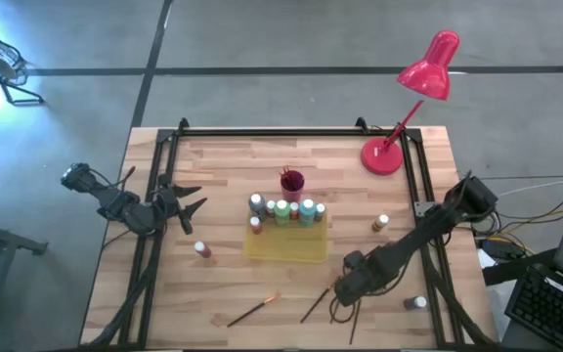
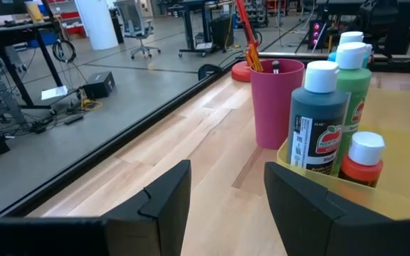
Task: Pick & Place Paint Supplies
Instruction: Put the gold paint brush into the pink cup
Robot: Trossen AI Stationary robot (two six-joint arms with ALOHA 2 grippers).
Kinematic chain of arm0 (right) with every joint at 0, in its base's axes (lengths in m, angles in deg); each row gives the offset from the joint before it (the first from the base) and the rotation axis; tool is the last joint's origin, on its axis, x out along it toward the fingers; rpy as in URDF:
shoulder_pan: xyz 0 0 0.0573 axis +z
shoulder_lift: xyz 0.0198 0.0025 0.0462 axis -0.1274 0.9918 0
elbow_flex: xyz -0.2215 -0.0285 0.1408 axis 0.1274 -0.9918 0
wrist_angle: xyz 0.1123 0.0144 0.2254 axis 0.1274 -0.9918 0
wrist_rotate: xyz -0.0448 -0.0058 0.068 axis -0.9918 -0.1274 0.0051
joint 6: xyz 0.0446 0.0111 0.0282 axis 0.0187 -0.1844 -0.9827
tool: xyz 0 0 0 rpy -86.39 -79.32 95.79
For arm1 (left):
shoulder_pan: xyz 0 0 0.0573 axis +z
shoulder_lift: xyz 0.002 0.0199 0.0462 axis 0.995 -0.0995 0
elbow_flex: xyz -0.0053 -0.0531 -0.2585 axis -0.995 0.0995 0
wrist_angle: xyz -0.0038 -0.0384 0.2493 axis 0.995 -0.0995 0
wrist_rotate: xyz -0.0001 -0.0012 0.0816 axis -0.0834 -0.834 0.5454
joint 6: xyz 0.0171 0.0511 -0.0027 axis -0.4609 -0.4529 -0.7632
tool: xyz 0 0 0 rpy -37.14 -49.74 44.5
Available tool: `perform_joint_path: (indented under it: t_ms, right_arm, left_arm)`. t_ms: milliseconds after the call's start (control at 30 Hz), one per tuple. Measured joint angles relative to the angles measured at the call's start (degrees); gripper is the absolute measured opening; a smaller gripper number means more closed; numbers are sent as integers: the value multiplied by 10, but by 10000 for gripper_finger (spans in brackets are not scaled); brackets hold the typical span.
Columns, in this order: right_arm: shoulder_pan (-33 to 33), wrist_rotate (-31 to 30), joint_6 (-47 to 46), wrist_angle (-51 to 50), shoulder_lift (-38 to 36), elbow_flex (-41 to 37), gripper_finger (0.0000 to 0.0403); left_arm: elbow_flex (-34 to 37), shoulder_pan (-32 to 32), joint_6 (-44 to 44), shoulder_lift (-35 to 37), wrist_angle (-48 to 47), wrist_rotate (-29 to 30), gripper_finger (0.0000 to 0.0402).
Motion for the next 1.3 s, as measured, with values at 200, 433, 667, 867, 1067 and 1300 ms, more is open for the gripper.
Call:
perform_joint_path:
  t_ms: [200, 433, 667, 867, 1067, 1300]
  right_arm:
    - [0, 21, 4, 1, 25, 5, 249]
    - [-1, 19, -6, -1, 26, 4, 230]
    - [-1, 16, -37, -1, 26, -2, 206]
    - [-3, 9, -43, -3, 26, -3, 177]
    - [-4, -1, -51, -2, 27, -4, 132]
    - [-4, -12, -48, 3, 27, -4, 64]
  left_arm:
    - [0, 0, 0, 0, 0, 0, 184]
    - [0, 0, 0, 0, 0, 0, 184]
    - [0, 0, 0, 0, 0, 0, 184]
    - [0, 0, 0, 0, 0, 0, 184]
    - [0, 0, 0, 0, 0, 0, 184]
    - [0, 0, 0, 0, 0, 0, 184]
